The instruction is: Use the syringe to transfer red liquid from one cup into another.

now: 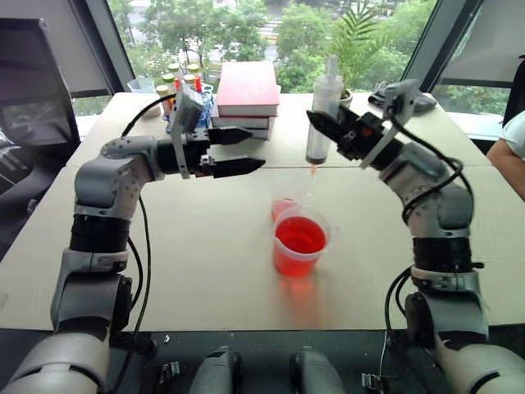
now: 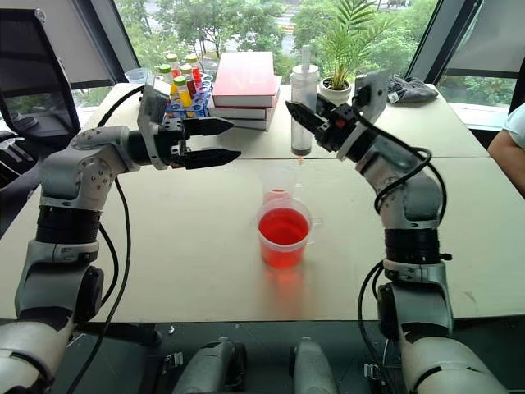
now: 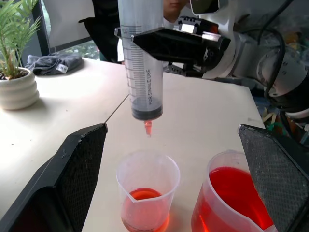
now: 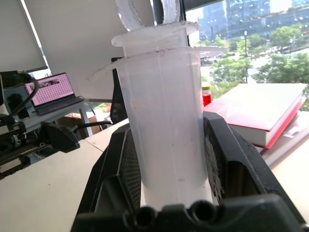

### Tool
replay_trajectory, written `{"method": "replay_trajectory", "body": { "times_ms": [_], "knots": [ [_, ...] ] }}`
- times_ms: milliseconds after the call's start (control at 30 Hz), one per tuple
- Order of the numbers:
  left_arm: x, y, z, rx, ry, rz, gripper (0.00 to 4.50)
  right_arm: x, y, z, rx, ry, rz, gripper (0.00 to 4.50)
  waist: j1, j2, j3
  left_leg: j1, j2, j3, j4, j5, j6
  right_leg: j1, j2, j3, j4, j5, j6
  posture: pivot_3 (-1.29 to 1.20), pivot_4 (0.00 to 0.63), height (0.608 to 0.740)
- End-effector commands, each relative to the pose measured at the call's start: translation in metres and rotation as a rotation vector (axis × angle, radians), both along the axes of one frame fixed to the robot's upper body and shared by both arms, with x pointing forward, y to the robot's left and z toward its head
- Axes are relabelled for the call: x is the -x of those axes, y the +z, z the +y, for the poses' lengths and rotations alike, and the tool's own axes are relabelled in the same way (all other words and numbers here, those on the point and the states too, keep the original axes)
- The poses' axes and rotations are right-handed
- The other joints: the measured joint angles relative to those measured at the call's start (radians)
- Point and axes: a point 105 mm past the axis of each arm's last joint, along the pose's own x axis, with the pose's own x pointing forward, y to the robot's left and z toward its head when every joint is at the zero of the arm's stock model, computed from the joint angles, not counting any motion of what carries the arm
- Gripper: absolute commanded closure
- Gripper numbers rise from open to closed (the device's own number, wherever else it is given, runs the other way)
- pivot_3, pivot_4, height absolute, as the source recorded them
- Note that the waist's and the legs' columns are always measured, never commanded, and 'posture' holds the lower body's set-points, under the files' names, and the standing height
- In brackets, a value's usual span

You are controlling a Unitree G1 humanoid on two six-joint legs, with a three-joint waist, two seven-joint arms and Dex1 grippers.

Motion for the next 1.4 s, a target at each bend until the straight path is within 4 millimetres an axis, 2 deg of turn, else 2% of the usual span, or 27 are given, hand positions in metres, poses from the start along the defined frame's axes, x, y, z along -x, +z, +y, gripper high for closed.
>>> {"method": "replay_trajectory", "body": {
  "times_ms": [33, 167, 300, 467, 633, 700, 733, 833, 933, 1033, 1100, 1167, 1300, 1400],
  "knots": [
    [0.011, 0.011, 0.002, 0.021, -0.014, -0.044, 0.04, 0.015, 0.004, -0.017, 0.087, -0.054, 0.149, 3.04, -0.003, 0.0, 0.0, 0.0, 0.0, 0.0, 0.0, 0.0, 0.0, 0.0, 0.0, 0.0, 0.0, 0.0, -0.001, 0.0, 0.15, 0.74],
    [0.016, 0.004, 0.002, 0.016, -0.02, -0.02, 0.04, 0.014, -0.029, -0.051, 0.2, -0.218, 0.387, 3.04, -0.007, 0.0, 0.0, 0.0, 0.0, 0.0, -0.002, 0.0, 0.0, -0.001, -0.001, 0.0, -0.001, -0.002, -0.004, 0.0, 0.15, 0.74],
    [0.019, -0.007, 0.002, 0.016, -0.018, 0.012, 0.04, 0.011, -0.077, -0.083, 0.261, -0.346, 0.636, 3.04, -0.008, 0.0, 0.0, 0.0, 0.0, 0.001, -0.002, 0.0, 0.0, -0.001, -0.001, 0.0, -0.001, -0.003, -0.005, 0.0, 0.15, 0.74],
    [0.024, -0.016, -0.001, 0.011, -0.025, 0.029, 0.04, 0.008, -0.124, -0.103, 0.337, -0.428, 0.839, 3.04, -0.006, 0.0, 0.0, 0.0, 0.0, 0.001, -0.002, 0.0, 0.0, -0.001, -0.001, 0.0, -0.001, -0.002, -0.004, 0.0, 0.15, 0.74],
    [0.03, -0.019, 0.0, 0.021, -0.02, 0.05, 0.04, 0.004, -0.156, -0.11, 0.381, -0.459, 0.93, 3.04, -0.005, -0.001, 0.0, 0.0, 0.0, 0.002, -0.002, 0.0, 0.0, -0.001, -0.001, 0.0, -0.002, -0.001, -0.002, 0.0, 0.15, 0.74],
    [0.031, -0.019, 0.001, 0.02, -0.01, 0.051, 0.0, 0.003, -0.16, -0.11, 0.381, -0.453, 0.937, 2.08, -0.005, -0.001, -0.001, 0.0, 0.0, 0.001, -0.002, 0.0, 0.0, 0.0, 0.0, 0.0, -0.002, -0.001, -0.002, 0.0, 0.15, 0.74],
    [0.032, -0.02, 0.001, 0.02, -0.008, 0.052, 0.0, 0.003, -0.16, -0.109, 0.374, -0.439, 0.938, 1.71, -0.003, -0.001, 0.0, 0.0, 0.0, 0.002, -0.002, 0.0, 0.0, 0.0, 0.0, 0.0, -0.002, -0.001, -0.002, 0.0, 0.15, 0.74],
    [0.035, -0.023, 0.002, 0.018, -0.004, 0.068, 0.0, 0.006, -0.153, -0.108, 0.366, -0.412, 0.925, 0.11, -0.003, -0.001, 0.0, 0.0, -0.001, 0.002, -0.001, 0.0, 0.001, 0.001, 0.001, 0.0, -0.002, -0.001, -0.002, 0.0, 0.15, 0.74],
    [0.036, -0.025, 0.004, 0.012, 0.0, 0.075, 0.0, 0.01, -0.134, -0.109, 0.374, -0.396, 0.857, 0.02, -0.002, -0.001, 0.0, 0.0, -0.001, 0.001, -0.001, 0.0, 0.001, 0.001, 0.001, 0.0, -0.002, -0.001, -0.002, 0.0, 0.15, 0.74],
    [0.036, -0.025, 0.007, 0.006, 0.006, 0.077, 0.0, 0.022, -0.094, -0.11, 0.446, -0.341, 0.671, 0.02, 0.002, 0.0, 0.0, -0.001, 0.0, 0.001, -0.001, 0.0, 0.001, 0.0, 0.003, 0.0, -0.002, -0.001, -0.002, 0.0, 0.15, 0.74],
    [0.036, -0.025, 0.009, 0.003, 0.009, 0.082, 0.0, 0.037, -0.069, -0.102, 0.425, -0.247, 0.597, 0.02, -0.001, 0.0, 0.0, -0.001, 0.0, 0.001, -0.001, 0.0, 0.001, 0.0, 0.004, -0.001, -0.003, -0.001, -0.001, 0.0, 0.15, 0.74],
    [0.036, -0.027, 0.012, -0.012, 0.017, 0.08, 0.0, 0.055, -0.044, -0.092, 0.456, -0.145, 0.443, 0.02, -0.001, 0.0, 0.0, -0.001, 0.0, 0.001, -0.001, 0.0, 0.001, 0.0, 0.005, -0.002, -0.004, -0.001, -0.001, 0.0, 0.15, 0.74],
    [0.036, -0.028, 0.016, -0.028, 0.023, 0.086, 0.0, 0.096, -0.027, -0.082, 0.505, 0.033, 0.34, 0.02, -0.001, 0.0, 0.0, -0.001, 0.001, 0.0, -0.001, -0.001, 0.001, 0.002, 0.006, -0.002, -0.005, -0.001, -0.001, 0.0, 0.15, 0.74],
    [0.037, -0.032, 0.02, -0.047, 0.041, 0.102, 0.0, 0.114, -0.023, -0.082, 0.5, 0.067, 0.346, 0.02, -0.002, 0.0, 0.0, 0.0, 0.001, 0.001, -0.001, -0.001, 0.001, 0.003, 0.005, -0.002, -0.006, -0.001, -0.001, 0.0, 0.15, 0.74]
  ]
}}
